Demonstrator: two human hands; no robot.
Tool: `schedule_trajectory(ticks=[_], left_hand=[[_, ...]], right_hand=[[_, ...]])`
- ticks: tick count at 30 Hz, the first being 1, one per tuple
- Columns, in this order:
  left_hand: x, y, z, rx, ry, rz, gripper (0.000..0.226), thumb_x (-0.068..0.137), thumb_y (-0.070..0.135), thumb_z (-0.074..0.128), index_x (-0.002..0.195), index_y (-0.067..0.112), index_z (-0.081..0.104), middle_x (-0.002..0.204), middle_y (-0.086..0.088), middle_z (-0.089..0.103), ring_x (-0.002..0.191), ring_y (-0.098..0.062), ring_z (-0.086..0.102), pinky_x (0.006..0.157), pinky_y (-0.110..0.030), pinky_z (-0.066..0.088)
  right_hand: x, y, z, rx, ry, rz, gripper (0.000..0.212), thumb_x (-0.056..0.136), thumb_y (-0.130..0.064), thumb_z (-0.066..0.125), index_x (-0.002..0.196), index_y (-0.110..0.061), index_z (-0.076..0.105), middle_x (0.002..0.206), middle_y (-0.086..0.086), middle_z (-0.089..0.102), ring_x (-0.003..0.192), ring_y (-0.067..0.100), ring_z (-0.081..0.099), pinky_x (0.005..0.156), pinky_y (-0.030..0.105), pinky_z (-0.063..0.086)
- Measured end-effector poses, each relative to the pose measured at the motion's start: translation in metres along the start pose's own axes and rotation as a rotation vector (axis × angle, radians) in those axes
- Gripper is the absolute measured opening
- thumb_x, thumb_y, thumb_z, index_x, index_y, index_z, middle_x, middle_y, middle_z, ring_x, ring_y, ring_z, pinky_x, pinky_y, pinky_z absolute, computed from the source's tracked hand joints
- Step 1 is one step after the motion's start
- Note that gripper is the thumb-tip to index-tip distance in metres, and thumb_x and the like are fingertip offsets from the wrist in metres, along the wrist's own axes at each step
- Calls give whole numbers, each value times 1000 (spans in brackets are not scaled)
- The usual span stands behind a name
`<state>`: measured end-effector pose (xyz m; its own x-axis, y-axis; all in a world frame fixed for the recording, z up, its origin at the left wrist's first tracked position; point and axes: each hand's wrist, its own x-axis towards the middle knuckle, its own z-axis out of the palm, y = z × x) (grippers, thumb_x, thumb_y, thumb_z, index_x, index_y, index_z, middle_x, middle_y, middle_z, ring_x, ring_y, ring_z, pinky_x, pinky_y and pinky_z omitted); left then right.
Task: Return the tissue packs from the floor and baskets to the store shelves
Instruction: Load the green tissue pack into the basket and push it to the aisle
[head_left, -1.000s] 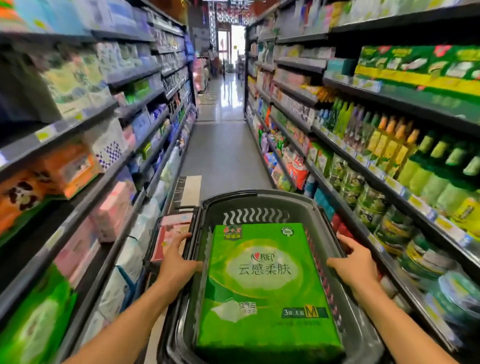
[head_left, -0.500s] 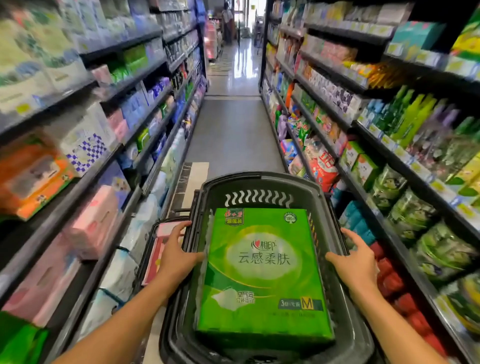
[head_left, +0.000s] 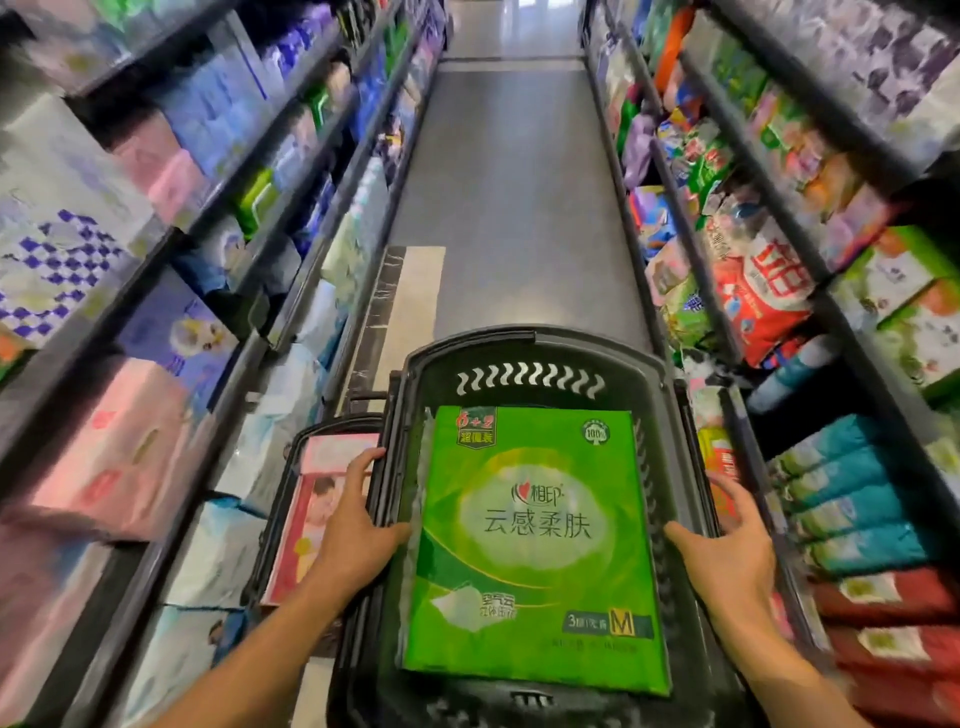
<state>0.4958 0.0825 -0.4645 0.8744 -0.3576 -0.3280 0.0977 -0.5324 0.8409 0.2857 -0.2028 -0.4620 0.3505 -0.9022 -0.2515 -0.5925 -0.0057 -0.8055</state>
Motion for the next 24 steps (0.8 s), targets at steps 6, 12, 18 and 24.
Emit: schedule_trajectory(ticks=[6,12,18,24], left_hand=[[105,-73,48,9,-63,-36,90,67,4,78,134,49,39,122,-2,66,98,-17,71,88,-43,59],[178,-171,117,43,-45,-73,91,70,3,76,135,53,37,129,14,57,104,-11,66,93,-41,56],[229,-253,185,136,-31,-100,92,75,-11,71,141,43,35,117,19,56,85,6,63,71,-8,47],[246,-301,226,250,-44,-143,92,78,-2,71,143,47,29,110,3,60,84,-27,65,82,-41,55]], right_hand=[[83,61,88,-43,29,50,72,71,1,83,119,-44,54,129,7,61,103,25,58,81,32,44],[151,157,167,-80,23,152,71,73,-7,85,105,-62,54,128,8,63,89,24,58,75,38,51],[194,240,218,-140,2,185,66,79,-8,82,124,-49,54,135,8,55,106,23,62,89,46,55],[206,305,244,-159,0,167,66,83,-9,78,138,-35,53,131,-1,56,117,14,53,104,28,44]])
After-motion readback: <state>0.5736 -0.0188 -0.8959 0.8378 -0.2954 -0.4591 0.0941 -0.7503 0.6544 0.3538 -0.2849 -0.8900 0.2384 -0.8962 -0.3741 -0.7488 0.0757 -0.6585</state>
